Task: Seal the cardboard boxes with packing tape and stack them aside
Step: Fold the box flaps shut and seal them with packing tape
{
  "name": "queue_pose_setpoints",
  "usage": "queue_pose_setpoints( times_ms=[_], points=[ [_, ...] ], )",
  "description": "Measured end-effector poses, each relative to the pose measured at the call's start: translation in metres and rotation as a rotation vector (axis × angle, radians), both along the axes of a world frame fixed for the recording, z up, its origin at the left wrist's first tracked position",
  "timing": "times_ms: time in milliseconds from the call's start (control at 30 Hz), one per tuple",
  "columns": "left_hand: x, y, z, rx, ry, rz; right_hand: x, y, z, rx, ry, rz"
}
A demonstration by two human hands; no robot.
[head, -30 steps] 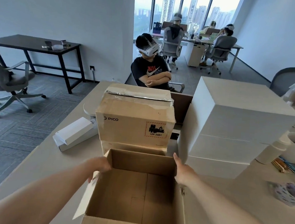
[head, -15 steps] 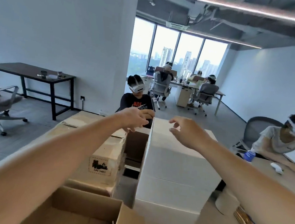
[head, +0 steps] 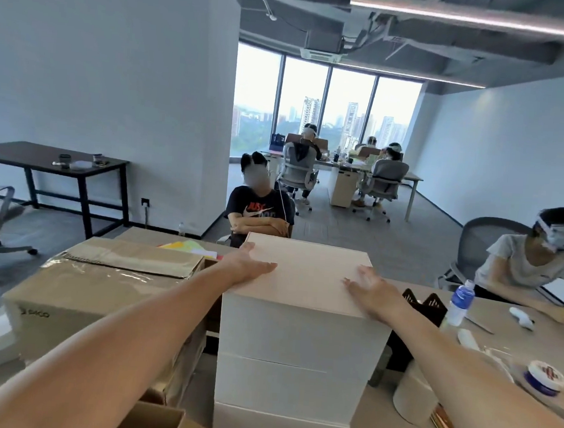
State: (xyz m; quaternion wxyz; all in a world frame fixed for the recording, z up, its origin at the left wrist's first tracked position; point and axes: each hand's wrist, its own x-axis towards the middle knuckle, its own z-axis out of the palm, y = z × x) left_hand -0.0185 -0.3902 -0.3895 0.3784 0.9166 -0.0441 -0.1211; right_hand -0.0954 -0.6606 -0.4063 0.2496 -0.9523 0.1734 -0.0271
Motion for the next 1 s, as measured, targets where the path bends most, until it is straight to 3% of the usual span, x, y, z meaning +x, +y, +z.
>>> queue_pose_setpoints(
  times_ms=[200,467,733,1000],
  points=[
    [-0.002,-0.001,0.005,0.065,-0.088,0.049,-0.012,0.015,0.008,-0.006,-0.039,-0.011],
    [-0.026,0.031,0.006,-0.031,-0.122,0.054,-0.064,0.055,0.025,-0.022,-0.069,-0.046],
    [-0.084,0.118,0.009,-0.144,-0.187,-0.033,-0.14,0.142,0.034,-0.043,-0.158,-0.107],
    [-0.164,0.238,-0.011,-0.056,-0.294,-0.068,-0.216,0.258,0.012,-0.005,-0.232,-0.158]
  ],
)
